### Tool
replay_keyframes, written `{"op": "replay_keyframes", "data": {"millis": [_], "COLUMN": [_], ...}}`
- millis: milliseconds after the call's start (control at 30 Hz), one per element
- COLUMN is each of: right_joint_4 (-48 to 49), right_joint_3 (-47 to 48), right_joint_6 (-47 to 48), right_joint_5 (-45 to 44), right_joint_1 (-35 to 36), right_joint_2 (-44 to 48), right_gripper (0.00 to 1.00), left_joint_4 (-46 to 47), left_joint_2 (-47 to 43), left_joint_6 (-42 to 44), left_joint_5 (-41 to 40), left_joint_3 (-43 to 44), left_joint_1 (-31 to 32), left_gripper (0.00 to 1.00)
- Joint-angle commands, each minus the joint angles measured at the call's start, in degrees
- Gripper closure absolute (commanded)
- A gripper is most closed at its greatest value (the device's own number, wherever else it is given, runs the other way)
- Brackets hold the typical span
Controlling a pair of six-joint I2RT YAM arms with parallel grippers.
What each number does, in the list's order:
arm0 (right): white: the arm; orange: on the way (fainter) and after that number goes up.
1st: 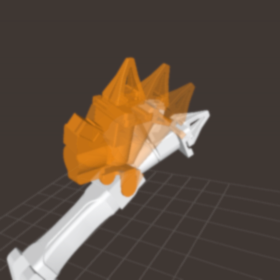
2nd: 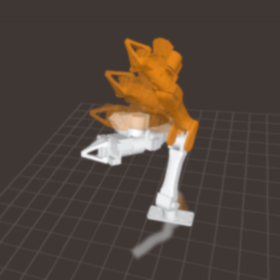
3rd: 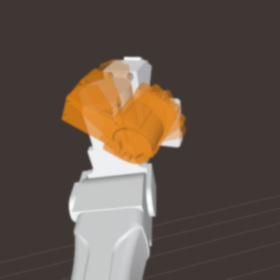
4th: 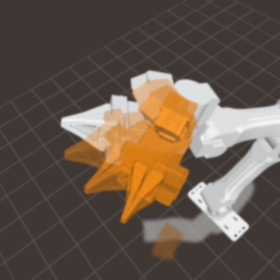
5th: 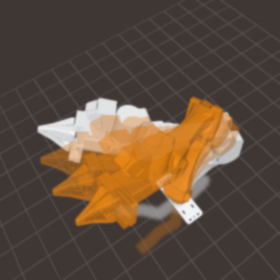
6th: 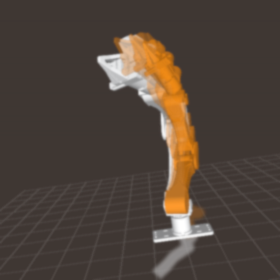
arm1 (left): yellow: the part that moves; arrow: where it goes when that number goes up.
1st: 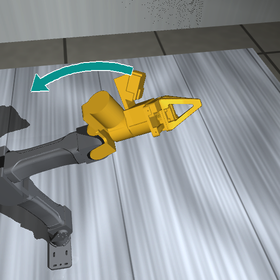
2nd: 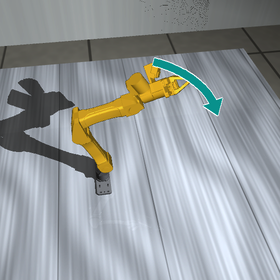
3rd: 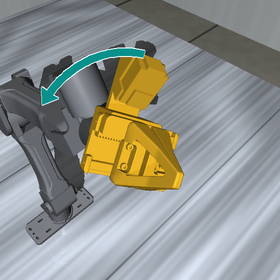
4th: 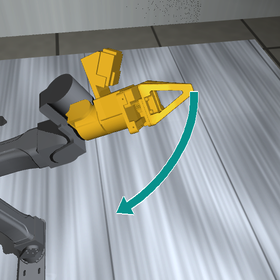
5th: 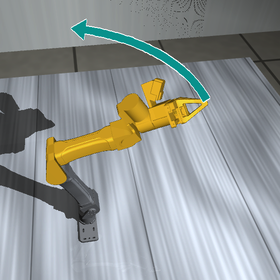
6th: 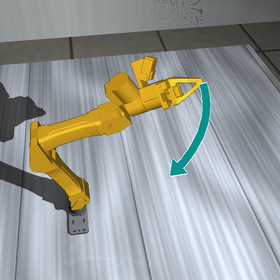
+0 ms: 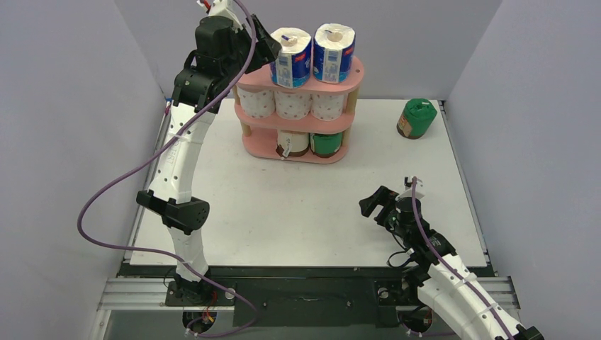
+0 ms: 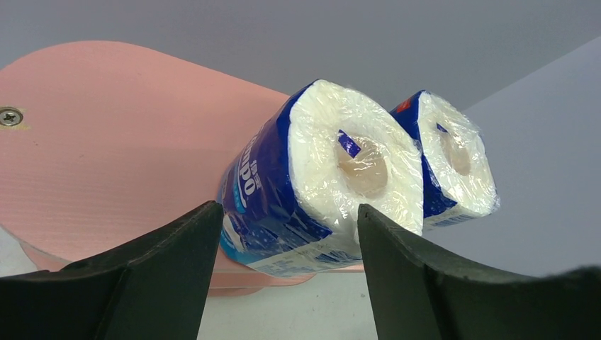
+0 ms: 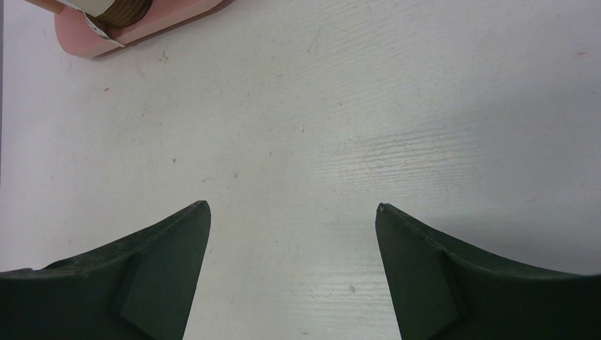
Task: Place and organize the paper towels onto the shelf
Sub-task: Place the paper towel on the shelf.
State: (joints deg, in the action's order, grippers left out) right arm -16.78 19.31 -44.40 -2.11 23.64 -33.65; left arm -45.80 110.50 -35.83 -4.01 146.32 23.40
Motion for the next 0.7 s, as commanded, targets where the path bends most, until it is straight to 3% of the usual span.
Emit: {"op": "replay_keyframes", "data": {"millis": [0,400,533,567,667], "right_joint_4": [1.4,1.1,1.2,1.1,0.8], "right_joint_3": [1.2,1.5,1.5,1.4,1.3], "right_joint_6": [0.1,0.2,0.1,0.1,0.1], "right_joint_5": [-0.5,-0.7,-0.6,-0.6,-0.7], "right_joint_1": [-0.1,-0.1,-0.2,-0.2,-0.1], "right_joint_2": [-0.3,-0.1,0.0,0.1,0.8], "right_gripper": [0.18,0.18,0.18,0.18,0.18], "left_joint_4": [3.9,12.2,21.1,25.8,38.3], "left_joint_2": [-2.2,-10.1,-16.2,-19.1,-25.9], "left_joint_6": [-0.2,0.9,3.2,3.9,7.5], "left_joint_5": [0.3,-1.1,1.5,1.9,4.5], "left_joint_3": [0.6,-9.3,-19.9,-25.2,-41.7], "left_joint_1": [-0.5,-0.5,-0.5,-0.5,-0.6], "left_gripper": [0.32,0.13,0.05,0.01,0.03]}}
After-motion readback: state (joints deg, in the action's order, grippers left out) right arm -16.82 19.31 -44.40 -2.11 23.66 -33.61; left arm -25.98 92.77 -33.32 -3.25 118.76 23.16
